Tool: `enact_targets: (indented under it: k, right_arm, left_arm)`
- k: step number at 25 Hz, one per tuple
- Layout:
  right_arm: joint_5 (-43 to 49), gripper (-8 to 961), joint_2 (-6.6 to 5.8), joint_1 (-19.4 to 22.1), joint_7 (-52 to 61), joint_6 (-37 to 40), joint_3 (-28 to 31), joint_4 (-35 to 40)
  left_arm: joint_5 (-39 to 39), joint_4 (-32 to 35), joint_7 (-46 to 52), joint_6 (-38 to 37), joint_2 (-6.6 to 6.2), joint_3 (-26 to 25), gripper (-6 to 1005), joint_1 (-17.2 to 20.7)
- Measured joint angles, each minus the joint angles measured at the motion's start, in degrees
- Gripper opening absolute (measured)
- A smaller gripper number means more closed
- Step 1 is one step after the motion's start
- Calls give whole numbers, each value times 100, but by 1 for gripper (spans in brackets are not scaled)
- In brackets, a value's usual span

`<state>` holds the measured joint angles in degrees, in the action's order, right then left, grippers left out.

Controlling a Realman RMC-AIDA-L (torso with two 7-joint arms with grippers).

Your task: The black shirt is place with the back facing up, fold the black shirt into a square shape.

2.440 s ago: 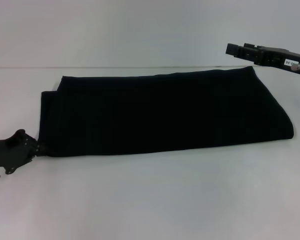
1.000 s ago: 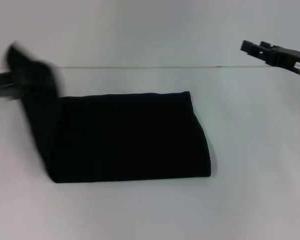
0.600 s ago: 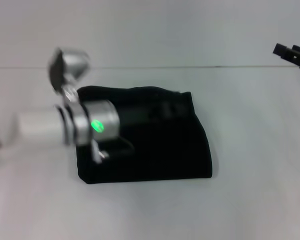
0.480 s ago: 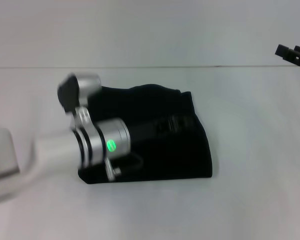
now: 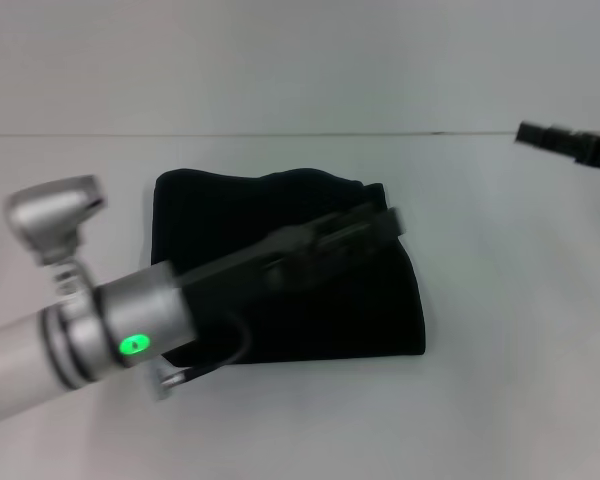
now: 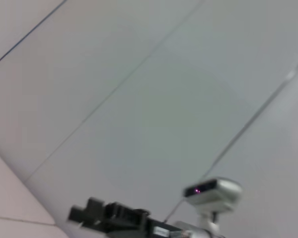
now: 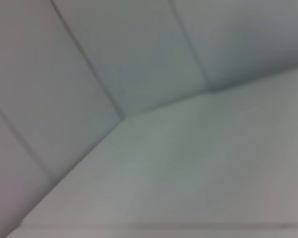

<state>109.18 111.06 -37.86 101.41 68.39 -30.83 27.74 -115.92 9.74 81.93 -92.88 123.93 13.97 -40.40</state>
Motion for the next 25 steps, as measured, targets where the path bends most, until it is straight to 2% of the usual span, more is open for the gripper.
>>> enact_targets:
  k: [2, 4, 6, 9, 13, 17, 22, 25]
  right_arm:
    - [145, 734, -117, -124, 765, 102, -505, -29]
    - [278, 734, -171, -246, 1352, 214, -849, -35]
    - [370, 734, -183, -344, 1732, 307, -1012, -35]
    - [551, 734, -150, -490, 2206, 416, -1151, -81]
    - [686, 733, -109, -752, 2499, 353, -1424, -488]
    - [834, 733, 21, -945, 2637, 32, -1644, -834]
    - [893, 733, 224, -1030, 2758, -415, -1841, -936]
    - [894, 720, 328, -1040, 2779, -664, -1918, -955]
  left_arm:
    - [-103, 510, 2, -468, -8, 115, 519, 267]
    - [-169, 1059, -62, -782, -28, 360, 600, 548]
    - [-236, 1520, -222, -981, -84, 597, 680, 799]
    - [-517, 2054, -530, -1228, -164, 785, 738, 1064]
    - [-1136, 2470, -891, -1363, -181, 840, 815, 1170]
    - [-1722, 2614, -1318, -1395, -185, 870, 892, 1170]
    - [-1868, 2674, -1646, -1390, -183, 862, 946, 1191]
    - [-1876, 2681, -1658, -1379, -187, 862, 946, 1187]
